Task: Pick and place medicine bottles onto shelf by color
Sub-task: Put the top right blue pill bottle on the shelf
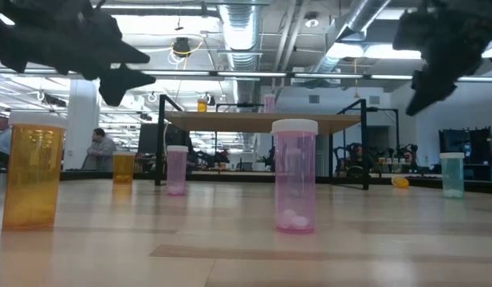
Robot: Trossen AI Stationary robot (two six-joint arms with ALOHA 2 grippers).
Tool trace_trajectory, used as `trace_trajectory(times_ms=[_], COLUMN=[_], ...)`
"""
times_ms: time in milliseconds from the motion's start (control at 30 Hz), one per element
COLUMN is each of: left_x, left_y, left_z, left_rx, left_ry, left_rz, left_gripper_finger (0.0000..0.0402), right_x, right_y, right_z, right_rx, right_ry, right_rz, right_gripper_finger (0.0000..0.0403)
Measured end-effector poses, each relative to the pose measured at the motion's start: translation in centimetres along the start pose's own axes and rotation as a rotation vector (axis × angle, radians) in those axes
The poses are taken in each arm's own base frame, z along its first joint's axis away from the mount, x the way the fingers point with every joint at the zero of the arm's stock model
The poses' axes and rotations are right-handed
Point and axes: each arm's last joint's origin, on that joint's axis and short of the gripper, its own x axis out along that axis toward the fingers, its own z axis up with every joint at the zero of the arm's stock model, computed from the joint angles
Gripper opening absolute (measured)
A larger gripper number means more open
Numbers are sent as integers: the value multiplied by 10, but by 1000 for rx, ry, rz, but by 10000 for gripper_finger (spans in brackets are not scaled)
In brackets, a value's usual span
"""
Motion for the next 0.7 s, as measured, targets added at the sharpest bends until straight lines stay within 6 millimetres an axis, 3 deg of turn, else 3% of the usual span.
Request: trace_trajectory(times_ms=[367,700], left_x=[7,7], left_y=[1,1], left_z=[-1,-1], left_rx=[-1,-1], left_ry=[9,3], left_rz=[-1,-3], left_gripper_finger=[215,215], right_x=[-8,-8], right_y=[-9,-10], right_z=[-16,-18], right_rx=[141,132], right_ry=[212,239], right_rz=[-123,-139], right_gripper_finger=[176,173])
